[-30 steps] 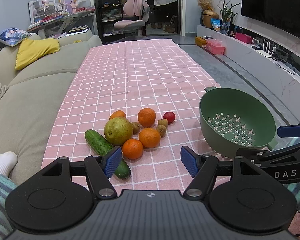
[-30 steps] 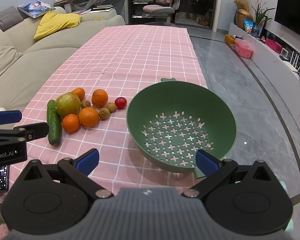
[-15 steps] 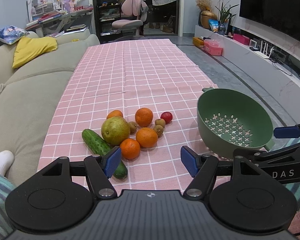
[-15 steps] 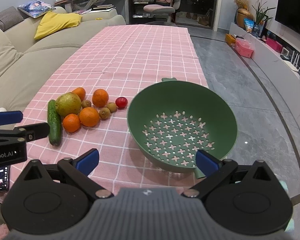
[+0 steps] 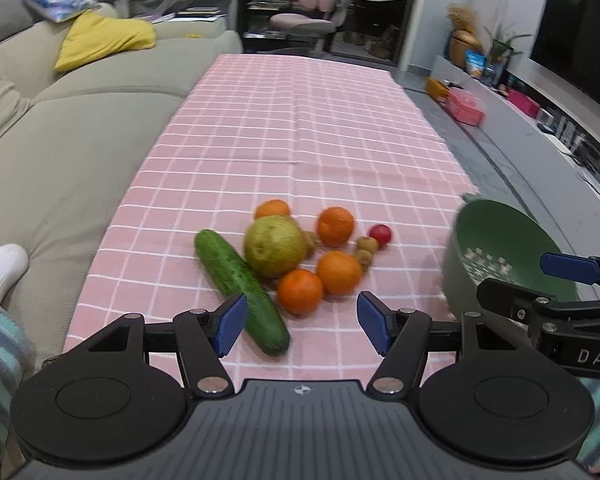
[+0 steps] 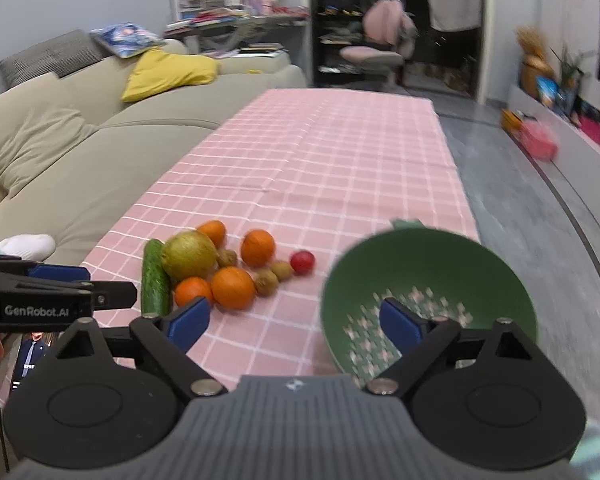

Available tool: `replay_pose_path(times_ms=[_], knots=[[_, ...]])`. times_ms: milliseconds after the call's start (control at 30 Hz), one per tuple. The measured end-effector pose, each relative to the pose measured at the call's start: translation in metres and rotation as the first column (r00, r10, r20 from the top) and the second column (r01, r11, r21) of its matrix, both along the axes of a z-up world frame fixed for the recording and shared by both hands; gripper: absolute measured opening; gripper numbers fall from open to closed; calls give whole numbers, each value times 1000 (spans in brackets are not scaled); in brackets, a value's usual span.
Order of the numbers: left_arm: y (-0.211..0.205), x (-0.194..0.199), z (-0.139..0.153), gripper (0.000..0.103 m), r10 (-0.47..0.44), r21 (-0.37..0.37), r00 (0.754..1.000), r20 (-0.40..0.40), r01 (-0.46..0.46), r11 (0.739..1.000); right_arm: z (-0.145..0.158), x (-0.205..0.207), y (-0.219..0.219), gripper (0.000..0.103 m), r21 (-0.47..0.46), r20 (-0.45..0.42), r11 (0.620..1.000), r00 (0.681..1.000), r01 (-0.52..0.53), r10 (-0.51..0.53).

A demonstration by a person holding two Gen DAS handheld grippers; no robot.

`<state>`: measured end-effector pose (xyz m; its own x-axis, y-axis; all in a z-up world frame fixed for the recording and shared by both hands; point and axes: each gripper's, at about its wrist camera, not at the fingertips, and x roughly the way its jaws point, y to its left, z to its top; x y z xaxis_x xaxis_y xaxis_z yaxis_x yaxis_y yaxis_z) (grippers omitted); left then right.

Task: Organize fruits
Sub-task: 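Reach the left tool to the cucumber while the right tool reaches the pomelo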

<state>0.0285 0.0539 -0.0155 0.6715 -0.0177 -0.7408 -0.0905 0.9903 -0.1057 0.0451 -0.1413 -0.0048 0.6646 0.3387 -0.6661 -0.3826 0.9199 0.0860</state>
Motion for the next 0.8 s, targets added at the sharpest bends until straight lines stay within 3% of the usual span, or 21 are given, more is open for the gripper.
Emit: replay_pose_path(times_ms=[233, 433, 633, 800], knots=[[23, 26, -13, 72, 65, -68, 996, -53, -68, 995, -10, 32, 36, 76, 5, 5, 991, 991, -137, 137], [51, 40, -30, 65, 143, -126, 983, -114, -157, 979, -25, 61, 72, 75, 3, 0, 974, 974, -225, 225], [78, 42, -45, 53, 207, -163, 970, -131, -227, 960, -43, 83, 107, 72, -12, -41, 954, 954, -299, 298], [93, 49, -61, 41, 224, -257, 956, -190, -268, 928, -58, 102, 127, 62, 13, -90, 948, 944, -319, 318]])
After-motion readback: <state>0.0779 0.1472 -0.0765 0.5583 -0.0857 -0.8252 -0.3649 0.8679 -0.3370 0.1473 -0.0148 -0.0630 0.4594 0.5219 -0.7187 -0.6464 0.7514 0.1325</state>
